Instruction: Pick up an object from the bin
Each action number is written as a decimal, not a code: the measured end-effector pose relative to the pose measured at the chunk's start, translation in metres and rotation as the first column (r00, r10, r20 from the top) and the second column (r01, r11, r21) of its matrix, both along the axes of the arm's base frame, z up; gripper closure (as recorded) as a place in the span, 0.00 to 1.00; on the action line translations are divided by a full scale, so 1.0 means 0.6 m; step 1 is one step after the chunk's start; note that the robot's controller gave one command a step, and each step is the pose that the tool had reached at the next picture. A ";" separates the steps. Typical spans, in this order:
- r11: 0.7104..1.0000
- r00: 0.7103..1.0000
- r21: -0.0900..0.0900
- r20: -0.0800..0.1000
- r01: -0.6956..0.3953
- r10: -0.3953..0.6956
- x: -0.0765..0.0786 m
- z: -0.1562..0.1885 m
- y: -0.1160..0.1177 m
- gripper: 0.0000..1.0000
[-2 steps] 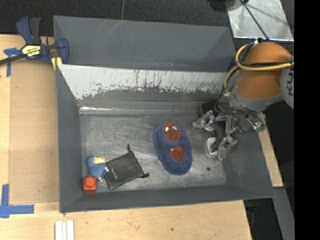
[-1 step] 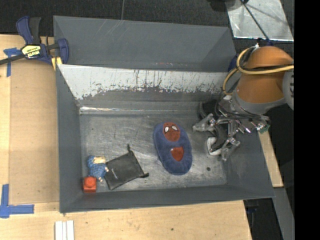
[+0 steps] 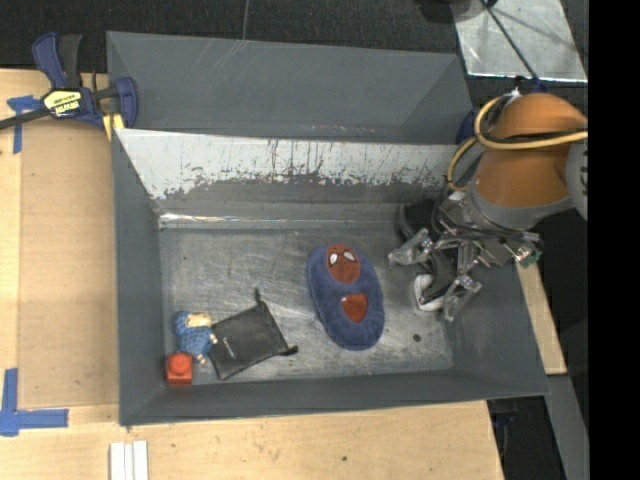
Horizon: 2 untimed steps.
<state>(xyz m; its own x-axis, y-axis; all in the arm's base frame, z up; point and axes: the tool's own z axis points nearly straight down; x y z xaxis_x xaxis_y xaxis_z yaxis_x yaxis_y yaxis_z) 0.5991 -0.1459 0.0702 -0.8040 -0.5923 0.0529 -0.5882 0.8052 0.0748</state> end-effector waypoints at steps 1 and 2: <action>0.996 0.993 -0.030 0.087 -0.079 0.082 0.005 0.209 -0.002 1.00; 0.958 0.958 -0.008 0.010 -0.285 0.285 -0.017 0.036 -0.008 1.00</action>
Offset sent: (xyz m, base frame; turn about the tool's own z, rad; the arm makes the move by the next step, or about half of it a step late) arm 0.0031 -0.0014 0.1238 -0.0786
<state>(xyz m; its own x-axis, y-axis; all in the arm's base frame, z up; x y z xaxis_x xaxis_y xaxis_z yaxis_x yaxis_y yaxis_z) 0.5889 -0.1509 0.0916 -0.6022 -0.7968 0.0494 -0.7944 0.6042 0.0623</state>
